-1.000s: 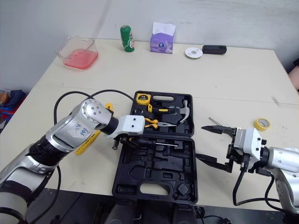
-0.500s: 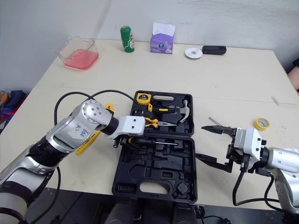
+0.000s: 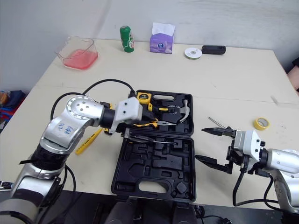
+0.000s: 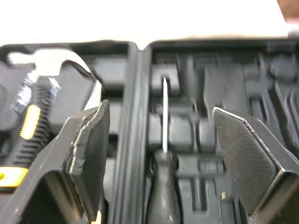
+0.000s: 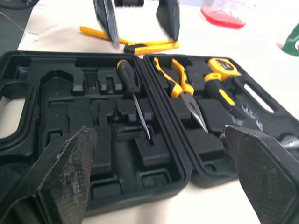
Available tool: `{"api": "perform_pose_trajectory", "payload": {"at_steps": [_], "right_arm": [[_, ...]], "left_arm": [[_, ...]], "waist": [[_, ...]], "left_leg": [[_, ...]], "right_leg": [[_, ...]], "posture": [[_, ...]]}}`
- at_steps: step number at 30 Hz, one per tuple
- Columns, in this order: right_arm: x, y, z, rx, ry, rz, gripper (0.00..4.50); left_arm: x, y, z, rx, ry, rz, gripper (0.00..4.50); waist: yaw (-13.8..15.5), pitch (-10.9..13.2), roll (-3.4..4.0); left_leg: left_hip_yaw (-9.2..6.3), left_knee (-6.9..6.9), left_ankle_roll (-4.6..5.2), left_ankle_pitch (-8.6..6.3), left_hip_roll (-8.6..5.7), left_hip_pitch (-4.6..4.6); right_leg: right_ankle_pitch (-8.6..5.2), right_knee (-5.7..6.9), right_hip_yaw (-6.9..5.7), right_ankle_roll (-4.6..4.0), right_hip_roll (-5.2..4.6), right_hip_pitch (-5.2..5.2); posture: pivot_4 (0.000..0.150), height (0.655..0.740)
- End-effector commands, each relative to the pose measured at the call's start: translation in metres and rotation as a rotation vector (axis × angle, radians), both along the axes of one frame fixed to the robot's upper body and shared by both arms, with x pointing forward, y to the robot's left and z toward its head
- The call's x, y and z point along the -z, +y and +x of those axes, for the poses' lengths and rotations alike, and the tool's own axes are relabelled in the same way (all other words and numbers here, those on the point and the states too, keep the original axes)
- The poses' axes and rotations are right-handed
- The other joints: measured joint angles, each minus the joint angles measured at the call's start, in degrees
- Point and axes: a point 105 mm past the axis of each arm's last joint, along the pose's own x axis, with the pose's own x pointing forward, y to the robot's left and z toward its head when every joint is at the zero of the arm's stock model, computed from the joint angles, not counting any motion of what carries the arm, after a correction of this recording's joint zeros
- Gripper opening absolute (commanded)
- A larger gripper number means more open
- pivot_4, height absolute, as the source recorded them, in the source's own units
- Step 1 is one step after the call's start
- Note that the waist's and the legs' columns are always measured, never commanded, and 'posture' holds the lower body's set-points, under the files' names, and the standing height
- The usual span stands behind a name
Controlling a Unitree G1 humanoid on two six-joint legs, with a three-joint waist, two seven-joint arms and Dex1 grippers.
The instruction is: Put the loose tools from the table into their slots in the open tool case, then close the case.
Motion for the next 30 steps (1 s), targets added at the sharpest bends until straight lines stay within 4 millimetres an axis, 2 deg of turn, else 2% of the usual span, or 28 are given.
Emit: {"api": "perform_pose_trajectory", "payload": {"at_steps": [1, 5, 8, 12, 19, 30], "right_arm": [[-0.004, -0.006, -0.002, 0.005, -0.032, -0.014, 4.50], [-0.003, -0.008, -0.002, 0.009, -0.032, -0.014, 4.50], [-0.002, -0.009, -0.002, 0.012, -0.029, -0.014, 4.50], [0.000, -0.011, -0.003, 0.014, -0.025, -0.014, 4.50], [0.005, -0.011, -0.007, 0.017, 0.026, -0.005, 4.50], [0.008, -0.014, -0.007, 0.026, 0.011, -0.019, 4.50]], "left_arm": [[-0.007, 0.007, 0.000, 0.016, -0.059, -0.089, 2.00], [-0.005, 0.008, 0.002, 0.010, -0.093, -0.126, 0.11], [-0.005, 0.005, 0.001, 0.009, -0.034, -0.201, 0.04], [0.016, 0.003, 0.003, -0.028, 0.011, -0.200, 0.04], [0.049, 0.001, 0.008, -0.099, 0.065, -0.115, 0.04], [0.074, 0.001, 0.003, -0.132, 0.128, -0.083, 0.04]], "waist": [[-0.01, 0.00, 0.00], [0.11, 0.00, 0.00], [0.18, 0.00, 0.00], [0.04, 0.00, 0.00], [0.13, 0.00, 0.00], [0.10, 0.00, 0.01]], "left_leg": [[0.02, -0.01, 0.00, 0.00, 0.00, 0.01], [0.01, 0.00, 0.00, 0.00, -0.02, 0.00], [0.00, 0.00, 0.01, 0.00, -0.02, -0.01], [0.01, -0.01, 0.01, -0.02, -0.02, 0.00], [0.02, 0.02, 0.01, -0.02, -0.01, 0.02], [0.03, 0.01, 0.02, -0.04, 0.00, 0.03]], "right_leg": [[0.00, 0.00, 0.01, 0.00, 0.00, 0.00], [0.00, -0.01, -0.01, 0.00, -0.01, 0.00], [0.01, -0.02, -0.01, 0.00, -0.02, 0.01], [0.01, -0.03, -0.01, 0.01, -0.01, 0.02], [0.01, -0.01, 0.01, 0.00, -0.01, 0.02], [0.01, -0.01, 0.02, 0.00, -0.01, 0.02]], "posture": [[0.150, 0.7400], [0.150, 0.7400], [0.150, 0.7400], [0.150, 0.7400], [0.150, 0.7400], [0.150, 0.7400]]}}
